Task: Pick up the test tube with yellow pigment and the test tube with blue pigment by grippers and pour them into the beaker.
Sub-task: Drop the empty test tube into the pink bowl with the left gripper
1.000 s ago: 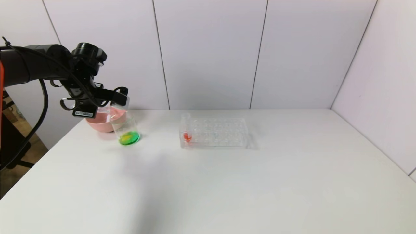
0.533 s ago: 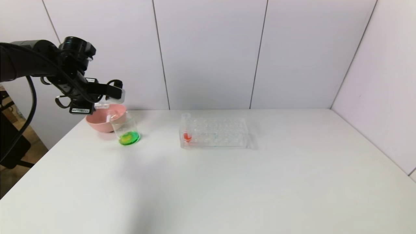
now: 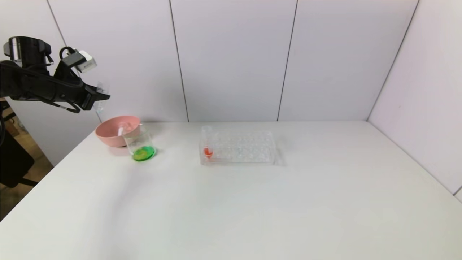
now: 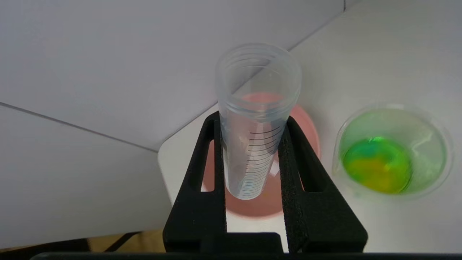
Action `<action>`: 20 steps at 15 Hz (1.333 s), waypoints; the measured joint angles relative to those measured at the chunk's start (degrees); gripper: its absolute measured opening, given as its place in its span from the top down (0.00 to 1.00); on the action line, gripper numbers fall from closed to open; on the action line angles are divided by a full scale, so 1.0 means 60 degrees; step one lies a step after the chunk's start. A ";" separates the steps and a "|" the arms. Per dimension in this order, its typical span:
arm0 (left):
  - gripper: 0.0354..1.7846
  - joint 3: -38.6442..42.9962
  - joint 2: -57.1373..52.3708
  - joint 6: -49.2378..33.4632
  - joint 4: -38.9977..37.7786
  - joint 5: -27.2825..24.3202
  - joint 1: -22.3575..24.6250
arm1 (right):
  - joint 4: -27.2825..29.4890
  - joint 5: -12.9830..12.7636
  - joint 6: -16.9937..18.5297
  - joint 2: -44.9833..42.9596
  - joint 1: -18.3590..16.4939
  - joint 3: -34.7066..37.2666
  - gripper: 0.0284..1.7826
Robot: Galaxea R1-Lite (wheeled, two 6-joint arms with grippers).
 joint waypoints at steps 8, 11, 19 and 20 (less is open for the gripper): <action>0.77 0.3421 0.0171 -0.6682 -0.6685 -0.0772 0.0433 | -0.0004 0.0000 0.0000 0.0000 0.0000 0.0000 0.04; 0.77 0.3629 0.0211 -0.6668 -0.6711 -0.0764 0.0419 | -0.0004 0.0000 0.0000 0.0000 0.0000 0.0000 0.04; 0.72 0.4094 0.0303 -0.6315 -0.6715 -0.0768 0.0593 | -0.0004 0.0004 0.0000 0.0000 0.0000 0.0000 0.04; 0.68 0.4116 0.0313 -0.6270 -0.6711 -0.0768 0.0583 | 0.0000 0.0000 0.0000 0.0000 0.0000 0.0000 0.04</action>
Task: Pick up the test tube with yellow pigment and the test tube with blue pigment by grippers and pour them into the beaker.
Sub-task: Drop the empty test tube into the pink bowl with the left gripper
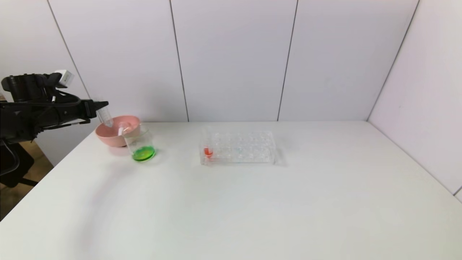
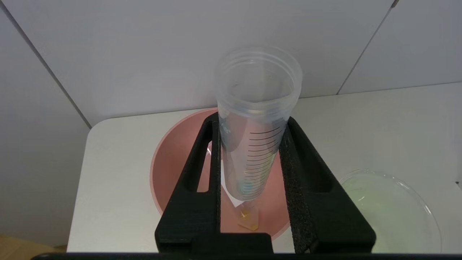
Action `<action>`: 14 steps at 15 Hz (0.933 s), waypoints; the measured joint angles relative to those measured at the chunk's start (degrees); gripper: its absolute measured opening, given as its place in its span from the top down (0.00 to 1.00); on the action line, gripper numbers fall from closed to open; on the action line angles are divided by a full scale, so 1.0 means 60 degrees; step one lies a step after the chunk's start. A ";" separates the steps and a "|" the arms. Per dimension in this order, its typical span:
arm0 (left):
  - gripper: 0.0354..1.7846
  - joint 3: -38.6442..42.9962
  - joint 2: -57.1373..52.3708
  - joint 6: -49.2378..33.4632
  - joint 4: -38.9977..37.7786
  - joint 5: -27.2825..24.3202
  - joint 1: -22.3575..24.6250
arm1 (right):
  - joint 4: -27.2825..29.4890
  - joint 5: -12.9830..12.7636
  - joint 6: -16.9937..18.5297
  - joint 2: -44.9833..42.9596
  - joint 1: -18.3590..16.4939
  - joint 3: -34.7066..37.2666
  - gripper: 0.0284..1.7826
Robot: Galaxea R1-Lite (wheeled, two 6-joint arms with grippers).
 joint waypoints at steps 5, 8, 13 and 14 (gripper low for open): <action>0.26 -0.0043 -0.0033 0.0004 -0.0010 -0.0004 -0.0012 | 0.0000 0.0000 0.0000 0.0000 0.0000 0.0000 0.04; 0.07 -0.0055 -0.0142 -0.0004 -0.0258 -0.0014 -0.0030 | 0.0000 0.0000 0.0000 0.0000 0.0000 0.0000 0.04; 0.01 0.0073 -0.1479 -0.0077 0.0102 -0.0165 -0.0069 | 0.0000 0.0000 0.0000 0.0000 0.0000 0.0000 0.04; 0.01 0.0134 -0.2050 -0.0102 0.0354 -0.0203 -0.0104 | 0.0000 0.0000 0.0000 0.0000 0.0000 0.0000 0.04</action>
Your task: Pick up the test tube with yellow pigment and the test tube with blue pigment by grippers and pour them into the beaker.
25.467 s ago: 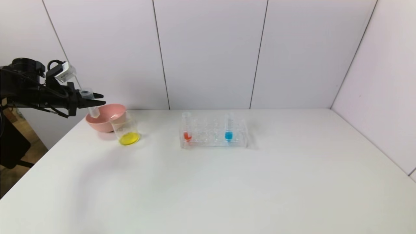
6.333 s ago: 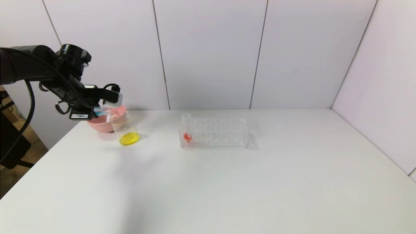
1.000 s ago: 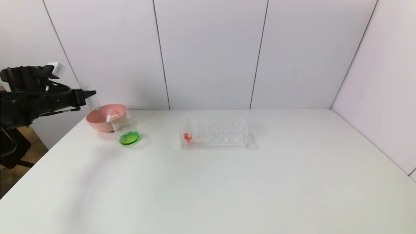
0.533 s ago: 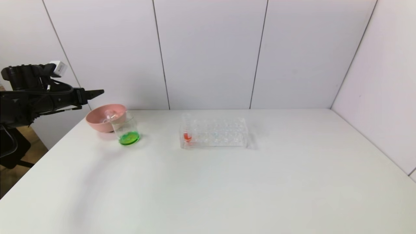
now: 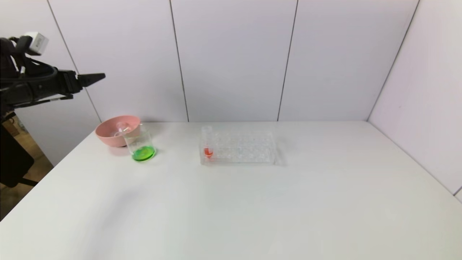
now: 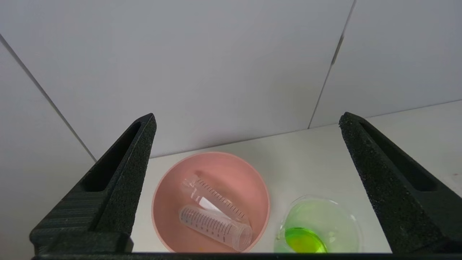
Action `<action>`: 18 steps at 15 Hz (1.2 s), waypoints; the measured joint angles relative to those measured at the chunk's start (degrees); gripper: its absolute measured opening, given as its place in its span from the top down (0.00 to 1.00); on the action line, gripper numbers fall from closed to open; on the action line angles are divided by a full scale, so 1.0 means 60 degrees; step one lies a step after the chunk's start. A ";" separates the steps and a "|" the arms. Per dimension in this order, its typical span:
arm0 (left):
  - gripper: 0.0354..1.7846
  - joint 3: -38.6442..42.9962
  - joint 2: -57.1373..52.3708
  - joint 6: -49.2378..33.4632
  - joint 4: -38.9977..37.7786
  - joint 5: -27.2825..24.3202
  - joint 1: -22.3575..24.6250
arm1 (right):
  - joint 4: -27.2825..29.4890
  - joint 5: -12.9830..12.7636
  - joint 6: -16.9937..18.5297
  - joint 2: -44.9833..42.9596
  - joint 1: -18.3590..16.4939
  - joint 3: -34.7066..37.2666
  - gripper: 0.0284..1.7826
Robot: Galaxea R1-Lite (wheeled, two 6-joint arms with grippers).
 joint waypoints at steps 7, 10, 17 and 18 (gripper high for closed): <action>0.01 0.1585 -0.6418 -0.0677 0.2101 -0.0118 -0.1292 | -0.0004 0.0000 0.0000 0.0000 0.0000 0.0000 0.04; 0.01 0.3086 -0.9880 -0.0662 0.3684 0.0374 -0.2003 | -0.0004 0.0000 0.0000 0.0000 0.0000 0.0000 0.04; 0.01 0.9610 -1.5053 -0.0073 0.5134 0.4604 -0.2721 | 0.0000 0.0000 0.0000 0.0000 0.0000 0.0000 0.04; 0.01 1.0703 -1.5366 -0.0067 0.4395 0.5031 -0.2771 | -0.0004 0.0000 0.0000 0.0000 0.0000 0.0000 0.04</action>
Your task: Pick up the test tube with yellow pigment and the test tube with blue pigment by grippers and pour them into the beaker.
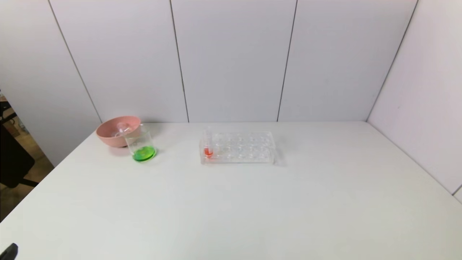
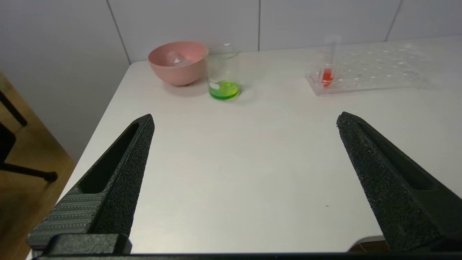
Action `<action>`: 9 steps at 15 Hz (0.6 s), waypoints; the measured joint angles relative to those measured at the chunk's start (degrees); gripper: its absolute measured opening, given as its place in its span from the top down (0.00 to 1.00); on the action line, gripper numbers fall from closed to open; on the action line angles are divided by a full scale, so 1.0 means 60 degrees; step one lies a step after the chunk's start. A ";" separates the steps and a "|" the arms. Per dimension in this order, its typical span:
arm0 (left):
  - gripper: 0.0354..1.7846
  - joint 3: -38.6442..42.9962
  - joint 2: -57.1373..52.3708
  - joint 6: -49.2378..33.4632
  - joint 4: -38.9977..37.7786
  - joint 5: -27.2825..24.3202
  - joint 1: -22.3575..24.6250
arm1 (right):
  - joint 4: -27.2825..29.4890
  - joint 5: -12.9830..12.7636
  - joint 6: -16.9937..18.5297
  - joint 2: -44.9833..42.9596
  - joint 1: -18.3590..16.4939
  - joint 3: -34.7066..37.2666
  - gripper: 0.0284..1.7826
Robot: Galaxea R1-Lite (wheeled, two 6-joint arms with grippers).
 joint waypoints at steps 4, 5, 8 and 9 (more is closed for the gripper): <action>0.01 0.2546 -0.1048 -0.0024 -0.2381 0.0857 -0.0175 | 0.0000 0.0000 0.0000 0.0000 0.0000 0.0000 0.04; 0.01 0.2656 -0.1365 -0.0037 -0.2056 0.0898 -0.0203 | 0.0000 0.0004 0.0000 0.0000 0.0000 0.0000 0.04; 0.01 0.2733 -0.2239 -0.0307 -0.0026 0.0774 -0.0291 | 0.0004 0.0000 0.0000 0.0000 0.0000 0.0000 0.04; 0.01 0.2721 -0.2389 -0.0329 0.0095 0.0774 -0.0299 | 0.0004 0.0000 0.0000 0.0000 0.0000 0.0000 0.04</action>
